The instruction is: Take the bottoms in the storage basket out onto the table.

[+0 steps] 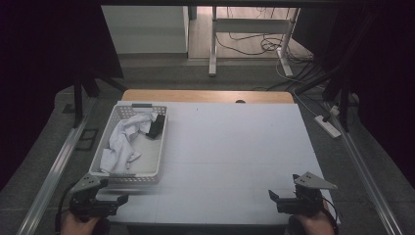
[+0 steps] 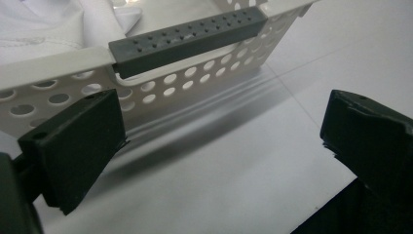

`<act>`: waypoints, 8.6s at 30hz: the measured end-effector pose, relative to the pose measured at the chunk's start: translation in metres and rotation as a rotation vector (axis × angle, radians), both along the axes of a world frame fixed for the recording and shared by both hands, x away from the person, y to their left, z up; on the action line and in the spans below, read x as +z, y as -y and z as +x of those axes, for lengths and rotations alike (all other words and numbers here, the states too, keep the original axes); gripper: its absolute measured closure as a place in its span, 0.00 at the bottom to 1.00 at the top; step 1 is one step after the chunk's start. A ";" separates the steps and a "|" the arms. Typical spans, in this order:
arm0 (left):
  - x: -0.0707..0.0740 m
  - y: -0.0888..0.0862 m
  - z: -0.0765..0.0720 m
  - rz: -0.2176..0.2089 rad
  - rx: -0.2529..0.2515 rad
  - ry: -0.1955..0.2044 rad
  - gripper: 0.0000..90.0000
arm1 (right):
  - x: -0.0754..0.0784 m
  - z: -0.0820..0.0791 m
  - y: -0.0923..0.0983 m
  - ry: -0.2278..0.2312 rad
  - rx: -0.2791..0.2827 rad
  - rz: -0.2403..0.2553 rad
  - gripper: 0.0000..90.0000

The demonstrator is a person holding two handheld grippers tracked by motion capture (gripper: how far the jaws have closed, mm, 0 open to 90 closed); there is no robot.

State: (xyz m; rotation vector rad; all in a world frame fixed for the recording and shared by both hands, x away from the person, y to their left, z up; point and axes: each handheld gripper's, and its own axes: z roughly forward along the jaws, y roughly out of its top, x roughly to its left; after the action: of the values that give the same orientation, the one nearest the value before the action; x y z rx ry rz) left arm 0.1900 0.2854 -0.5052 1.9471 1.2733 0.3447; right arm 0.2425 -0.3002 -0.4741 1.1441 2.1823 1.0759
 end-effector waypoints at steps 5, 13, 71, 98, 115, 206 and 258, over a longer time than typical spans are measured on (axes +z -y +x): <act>0.000 0.004 0.001 0.030 -0.014 -0.007 0.03 | -0.001 0.002 -0.002 -0.025 0.025 -0.007 0.00; -0.001 0.006 0.002 0.051 -0.033 -0.022 0.03 | -0.001 0.003 0.000 -0.034 0.036 0.010 0.00; 0.028 0.007 0.013 -0.001 -0.083 0.085 0.00 | -0.004 0.006 -0.007 -0.063 0.082 -0.042 0.00; 0.036 0.008 0.040 0.019 -0.060 0.104 0.00 | -0.004 0.006 -0.008 -0.070 0.085 -0.048 0.00; 0.036 0.008 0.068 0.003 -0.040 0.081 0.00 | -0.004 0.006 -0.009 -0.072 0.092 -0.057 0.00; -0.005 0.014 0.204 0.373 0.056 -0.416 0.29 | -0.005 0.006 -0.012 -0.082 0.112 -0.084 0.01; 0.005 0.038 0.289 0.094 0.009 -0.336 0.27 | -0.006 0.006 -0.014 -0.081 0.139 -0.103 0.01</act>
State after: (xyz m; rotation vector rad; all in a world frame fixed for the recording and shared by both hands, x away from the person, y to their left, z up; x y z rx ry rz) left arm 0.4789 0.2476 -0.5004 2.1432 1.4999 0.0832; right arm 0.2485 -0.2862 -0.4803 1.0205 2.3811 0.9756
